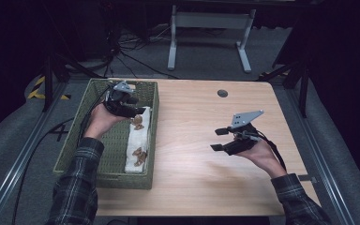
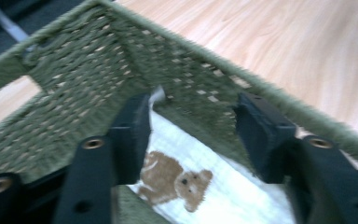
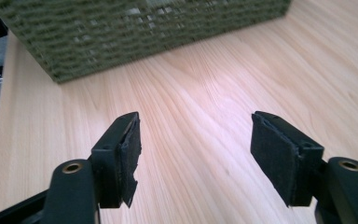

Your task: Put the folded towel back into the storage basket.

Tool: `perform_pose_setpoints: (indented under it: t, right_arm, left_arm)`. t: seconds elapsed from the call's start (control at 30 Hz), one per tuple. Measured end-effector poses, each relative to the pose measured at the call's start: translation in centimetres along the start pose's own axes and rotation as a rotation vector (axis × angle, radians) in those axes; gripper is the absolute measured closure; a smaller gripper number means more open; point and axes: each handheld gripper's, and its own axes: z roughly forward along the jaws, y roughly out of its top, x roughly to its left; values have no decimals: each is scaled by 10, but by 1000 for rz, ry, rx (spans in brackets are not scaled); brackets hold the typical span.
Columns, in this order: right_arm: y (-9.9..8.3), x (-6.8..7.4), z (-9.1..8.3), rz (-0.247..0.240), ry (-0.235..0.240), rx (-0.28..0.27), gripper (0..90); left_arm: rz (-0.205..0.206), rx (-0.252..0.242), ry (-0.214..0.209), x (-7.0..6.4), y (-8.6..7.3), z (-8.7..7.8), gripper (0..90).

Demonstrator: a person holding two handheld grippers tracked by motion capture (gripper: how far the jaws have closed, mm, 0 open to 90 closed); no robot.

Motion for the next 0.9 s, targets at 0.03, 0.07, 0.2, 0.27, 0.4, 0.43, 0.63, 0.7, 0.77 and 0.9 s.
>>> perform_pose_setpoints:
  t: [0.03,0.07,0.2,0.27,0.4,0.43,0.63,0.7,0.77,0.9]
  right_arm:
    - [-6,-1,-2,8,-11,7,312]
    - [-11,-2,-4,13,-19,16,309]
    - [-29,-7,-9,22,-43,35,284]
    - [-39,-10,-12,29,-54,41,271]
    - [-55,-16,-18,49,-58,55,262]
    - [-55,-16,-18,49,-58,55,262]
    - [-70,-18,-31,53,-83,66,247]
    - [-75,-20,-35,57,-88,57,247]
    - [-79,-20,-38,58,-92,59,247]
    - [-86,-20,-43,64,-105,60,245]
  left_arm:
    - [-2,1,-18,-3,1,0,370]
    - [2,-9,-25,-7,3,0,351]
    - [-1,-12,-51,-22,9,1,298]
    - [-5,-17,-73,-32,11,2,280]
    - [-1,-8,-70,-51,17,6,248]
    - [-1,-8,-70,-51,17,6,236]
    - [22,3,-71,-82,29,15,206]
    - [25,12,-74,-90,33,18,201]
    - [30,18,-80,-98,37,20,195]
    - [28,4,-84,-115,44,27,178]
